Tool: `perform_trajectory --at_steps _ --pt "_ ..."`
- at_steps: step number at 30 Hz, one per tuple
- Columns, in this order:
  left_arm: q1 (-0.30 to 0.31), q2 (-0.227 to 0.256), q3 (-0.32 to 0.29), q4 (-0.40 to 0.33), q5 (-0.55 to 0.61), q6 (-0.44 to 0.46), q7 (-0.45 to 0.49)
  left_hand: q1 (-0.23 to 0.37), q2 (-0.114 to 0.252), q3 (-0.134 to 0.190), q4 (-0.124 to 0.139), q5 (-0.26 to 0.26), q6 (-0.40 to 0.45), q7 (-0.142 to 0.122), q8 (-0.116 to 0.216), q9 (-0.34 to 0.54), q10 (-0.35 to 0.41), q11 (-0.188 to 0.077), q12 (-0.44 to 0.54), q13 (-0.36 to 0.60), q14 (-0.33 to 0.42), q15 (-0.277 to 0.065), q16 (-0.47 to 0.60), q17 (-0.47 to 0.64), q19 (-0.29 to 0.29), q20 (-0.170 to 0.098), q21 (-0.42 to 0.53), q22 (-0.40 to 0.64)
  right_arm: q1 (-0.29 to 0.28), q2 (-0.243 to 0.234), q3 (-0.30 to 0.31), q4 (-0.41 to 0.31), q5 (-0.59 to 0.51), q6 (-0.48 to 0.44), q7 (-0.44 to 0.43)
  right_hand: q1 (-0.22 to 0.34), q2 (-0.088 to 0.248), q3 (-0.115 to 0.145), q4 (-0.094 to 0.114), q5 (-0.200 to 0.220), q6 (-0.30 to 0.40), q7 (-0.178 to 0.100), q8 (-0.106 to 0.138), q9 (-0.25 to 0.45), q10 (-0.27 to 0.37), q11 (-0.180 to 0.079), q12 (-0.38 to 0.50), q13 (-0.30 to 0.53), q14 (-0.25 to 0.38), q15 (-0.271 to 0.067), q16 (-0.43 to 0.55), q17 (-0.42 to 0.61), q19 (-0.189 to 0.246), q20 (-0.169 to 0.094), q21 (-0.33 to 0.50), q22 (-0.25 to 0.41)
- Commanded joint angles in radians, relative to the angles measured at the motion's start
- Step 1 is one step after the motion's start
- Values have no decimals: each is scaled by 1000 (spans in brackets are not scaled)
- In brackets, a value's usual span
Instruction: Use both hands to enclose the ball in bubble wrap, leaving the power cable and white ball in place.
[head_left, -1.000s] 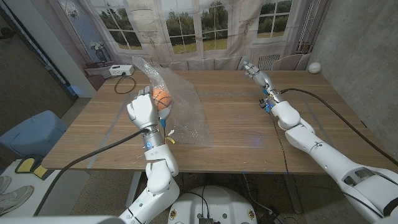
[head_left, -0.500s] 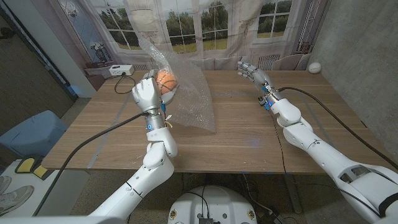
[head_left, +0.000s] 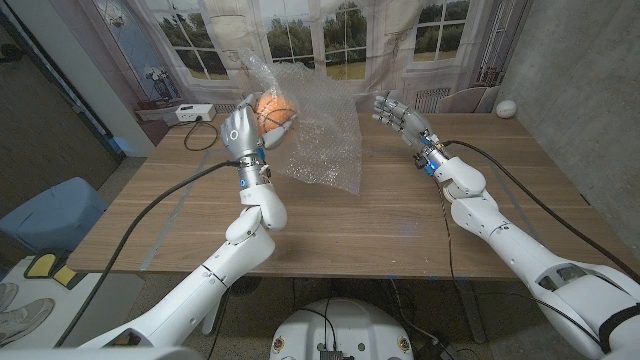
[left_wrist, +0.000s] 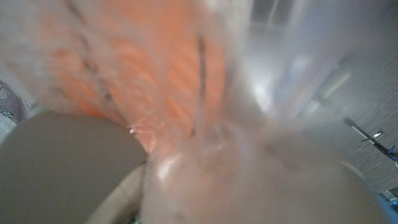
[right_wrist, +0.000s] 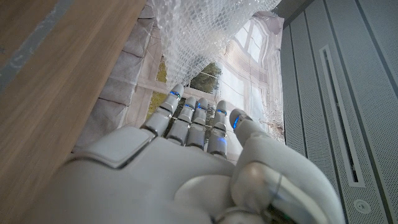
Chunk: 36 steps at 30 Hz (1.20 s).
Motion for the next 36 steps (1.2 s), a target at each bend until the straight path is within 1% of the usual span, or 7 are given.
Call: perform_trajectory --at_steps 1,6,7,12,19,26,36 --pt "-76 -27 23 48 -117 -77 -45 546 538 86 -78 -7 146 135 4 1 45 -41 2 9 173 -239 -4 4 -61 -67 12 1 -39 -11 18 -93 -135 101 -86 14 -2 13 10 -7 16 -5 -8 2 -2 -9 -9 5 -39 -27 -16 5 -53 -4 -21 1" --pt "-97 -33 40 58 -132 -73 -69 546 538 86 -78 -6 145 137 4 1 47 -43 0 14 174 -239 -5 6 -63 -67 19 0 -96 -38 59 -210 -513 136 -408 22 -4 15 18 -8 29 -13 -9 3 -4 -19 -13 6 -88 -33 -31 4 -107 -16 -39 1" --pt "-105 -35 46 64 -136 -77 -76 546 538 86 -78 -6 145 138 3 1 47 -44 0 15 174 -239 -5 6 -63 -67 20 0 -131 -39 91 -276 -697 111 -551 23 -6 15 21 -9 29 -16 -11 3 -5 -27 -15 6 -102 -30 -34 3 -124 -17 -44 0" --pt "-124 -38 62 75 -157 -89 -105 547 537 87 -78 -6 146 136 4 0 50 -42 -2 21 175 -239 -6 8 -66 -67 27 0 -158 -54 107 -374 -945 47 -739 25 -17 9 18 -9 32 -20 -12 3 -10 -33 -18 6 -126 -25 -39 0 -132 -15 -42 -1" --pt "-153 -42 78 85 -194 -143 -144 547 537 88 -79 -6 146 137 3 0 50 -43 -4 26 176 -239 -8 9 -68 -67 35 -1 -107 -88 47 -344 -849 66 -661 18 -15 -2 27 -11 17 -26 -21 4 -22 -21 -21 6 -70 -15 -12 -1 -78 0 -20 -2" --pt "-173 -49 82 80 -235 -199 -182 546 536 88 -78 -6 147 134 4 -1 51 -43 -7 33 176 -239 -12 8 -72 -66 44 -2 -97 -106 13 -352 -797 15 -613 -73 -55 -69 91 -16 -24 -20 -29 5 -41 0 -24 6 -66 13 -10 7 -76 19 -23 -2" --pt "-207 -80 82 127 -283 -294 -193 546 536 89 -78 -6 146 134 3 -1 53 -45 -11 41 173 -239 -22 -1 -79 -66 55 -5 -74 -122 -31 -343 -617 -34 -469 -85 -35 -67 103 -7 -42 -33 -30 4 -53 -6 -25 6 -50 12 -12 2 -61 20 -20 -2"
